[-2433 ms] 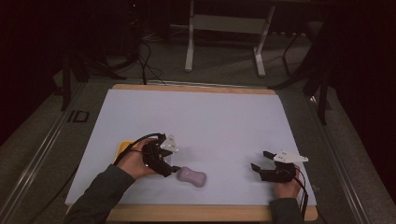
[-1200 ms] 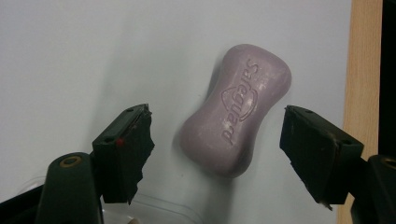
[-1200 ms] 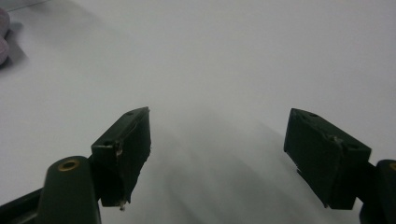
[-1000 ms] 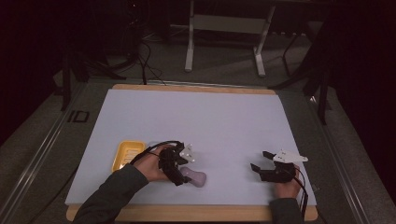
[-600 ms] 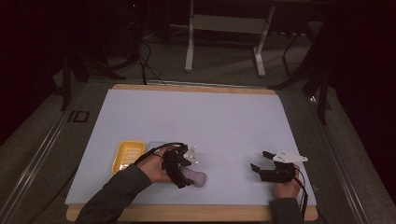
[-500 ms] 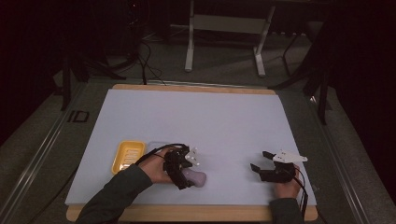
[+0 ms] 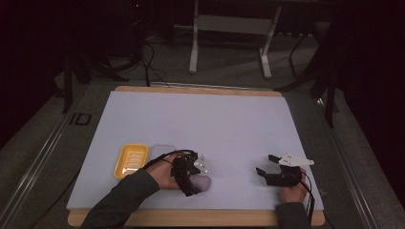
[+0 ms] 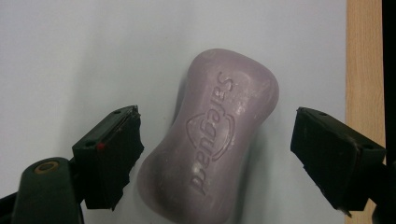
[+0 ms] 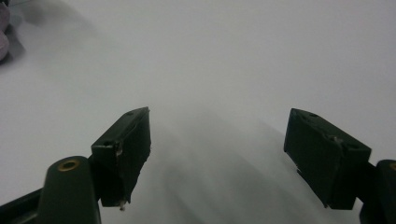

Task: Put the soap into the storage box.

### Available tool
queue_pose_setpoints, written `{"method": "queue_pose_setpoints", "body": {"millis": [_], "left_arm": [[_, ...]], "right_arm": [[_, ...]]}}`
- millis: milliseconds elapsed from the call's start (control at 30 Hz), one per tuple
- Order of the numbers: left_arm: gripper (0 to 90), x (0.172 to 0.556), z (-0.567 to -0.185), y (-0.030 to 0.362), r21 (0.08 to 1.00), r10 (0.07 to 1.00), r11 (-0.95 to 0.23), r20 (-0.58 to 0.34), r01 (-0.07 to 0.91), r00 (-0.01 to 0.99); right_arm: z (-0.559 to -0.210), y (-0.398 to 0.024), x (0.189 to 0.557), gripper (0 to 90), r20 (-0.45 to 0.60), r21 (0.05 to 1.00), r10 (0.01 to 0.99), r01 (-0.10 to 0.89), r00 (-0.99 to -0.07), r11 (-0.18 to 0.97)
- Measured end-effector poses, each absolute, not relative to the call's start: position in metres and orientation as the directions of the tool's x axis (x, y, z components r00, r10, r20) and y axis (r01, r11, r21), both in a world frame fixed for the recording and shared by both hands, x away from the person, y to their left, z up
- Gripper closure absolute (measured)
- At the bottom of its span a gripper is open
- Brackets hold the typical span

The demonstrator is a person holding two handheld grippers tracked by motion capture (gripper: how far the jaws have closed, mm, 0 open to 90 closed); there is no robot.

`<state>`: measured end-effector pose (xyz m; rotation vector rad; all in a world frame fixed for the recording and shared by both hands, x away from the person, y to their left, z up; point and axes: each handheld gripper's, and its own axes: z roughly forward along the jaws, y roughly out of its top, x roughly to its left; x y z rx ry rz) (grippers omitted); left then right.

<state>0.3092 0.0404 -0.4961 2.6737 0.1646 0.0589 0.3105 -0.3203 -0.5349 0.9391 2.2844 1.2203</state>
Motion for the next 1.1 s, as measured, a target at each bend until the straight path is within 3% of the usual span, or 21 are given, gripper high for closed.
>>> {"method": "queue_pose_setpoints", "body": {"millis": [1100], "left_arm": [[17.7, 0.311, -0.514, 0.029, 0.399, 0.097, -0.913, 0.016, 0.083, 0.995]], "right_arm": [[-0.535, -0.319, 0.311, 22.5, -0.033, 0.827, 0.701, 0.374, -0.712, 0.42]]}}
